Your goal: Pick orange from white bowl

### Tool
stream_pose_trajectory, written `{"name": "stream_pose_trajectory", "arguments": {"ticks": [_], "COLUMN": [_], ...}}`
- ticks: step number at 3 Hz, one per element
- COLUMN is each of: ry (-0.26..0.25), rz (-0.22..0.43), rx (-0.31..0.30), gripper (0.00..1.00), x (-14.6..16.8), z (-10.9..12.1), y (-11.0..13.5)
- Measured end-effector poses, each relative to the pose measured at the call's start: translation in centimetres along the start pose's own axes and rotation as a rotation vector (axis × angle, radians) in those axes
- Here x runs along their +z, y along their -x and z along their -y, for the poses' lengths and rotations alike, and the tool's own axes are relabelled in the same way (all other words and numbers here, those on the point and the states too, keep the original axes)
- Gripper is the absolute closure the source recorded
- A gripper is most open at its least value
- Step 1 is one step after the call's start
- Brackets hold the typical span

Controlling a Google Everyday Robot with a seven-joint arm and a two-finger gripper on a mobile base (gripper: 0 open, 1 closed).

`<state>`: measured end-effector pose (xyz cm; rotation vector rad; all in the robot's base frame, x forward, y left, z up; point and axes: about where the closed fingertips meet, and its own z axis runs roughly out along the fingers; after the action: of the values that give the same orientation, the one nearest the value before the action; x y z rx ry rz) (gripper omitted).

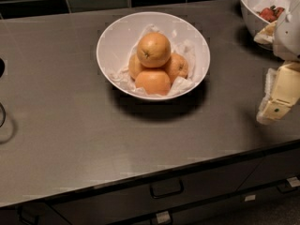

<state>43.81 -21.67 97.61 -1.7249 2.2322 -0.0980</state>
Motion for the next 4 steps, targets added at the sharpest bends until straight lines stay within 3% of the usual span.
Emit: {"name": "stream_pose_trajectory", "arguments": {"ticks": [1, 2, 4], "ry": [0.000, -0.022, -0.031], "rz": [0.000, 0.047, 0.050], "rx": [0.000, -0.130, -0.161], "gripper": [0.00, 0.00, 0.00], "x": [0.0, -0.2, -0.2], "z": [0.0, 1.8, 2.8], "y": [0.0, 4.5, 5.4]}}
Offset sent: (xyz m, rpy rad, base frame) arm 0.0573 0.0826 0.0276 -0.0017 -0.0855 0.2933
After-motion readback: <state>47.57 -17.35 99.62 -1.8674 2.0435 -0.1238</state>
